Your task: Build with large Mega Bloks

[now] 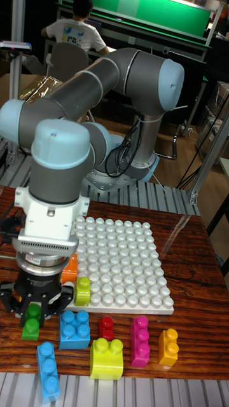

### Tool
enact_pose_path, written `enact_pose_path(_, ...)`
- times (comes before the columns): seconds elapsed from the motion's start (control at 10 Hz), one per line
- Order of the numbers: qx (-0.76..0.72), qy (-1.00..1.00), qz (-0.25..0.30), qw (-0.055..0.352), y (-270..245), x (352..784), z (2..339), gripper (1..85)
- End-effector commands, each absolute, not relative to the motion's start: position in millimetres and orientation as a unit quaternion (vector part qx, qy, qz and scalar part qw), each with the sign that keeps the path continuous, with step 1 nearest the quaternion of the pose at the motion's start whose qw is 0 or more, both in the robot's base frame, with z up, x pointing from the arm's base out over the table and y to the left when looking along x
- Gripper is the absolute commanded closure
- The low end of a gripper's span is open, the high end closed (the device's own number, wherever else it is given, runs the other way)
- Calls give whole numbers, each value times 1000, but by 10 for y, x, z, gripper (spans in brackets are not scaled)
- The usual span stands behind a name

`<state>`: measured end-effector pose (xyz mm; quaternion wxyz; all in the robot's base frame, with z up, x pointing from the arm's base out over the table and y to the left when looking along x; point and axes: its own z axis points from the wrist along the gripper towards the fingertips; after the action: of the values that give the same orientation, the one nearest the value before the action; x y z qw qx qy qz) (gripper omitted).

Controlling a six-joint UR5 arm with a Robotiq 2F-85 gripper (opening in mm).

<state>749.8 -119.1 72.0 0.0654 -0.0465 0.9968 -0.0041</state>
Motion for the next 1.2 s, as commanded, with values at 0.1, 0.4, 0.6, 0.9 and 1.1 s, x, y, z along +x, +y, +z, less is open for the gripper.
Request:
enact_pose_path(0.1,-20,998,-6,64,-945,7258,1033,847)
enact_pose_path(0.4,-3,998,-4,65,-730,7110,1112,847)
enact_pose_path(0.6,6,998,-3,67,-629,6993,1139,847)
enact_pose_path(0.9,30,997,-2,77,-473,6861,1092,847)
enact_pose_path(1.1,43,996,-7,80,-389,6782,1055,847)
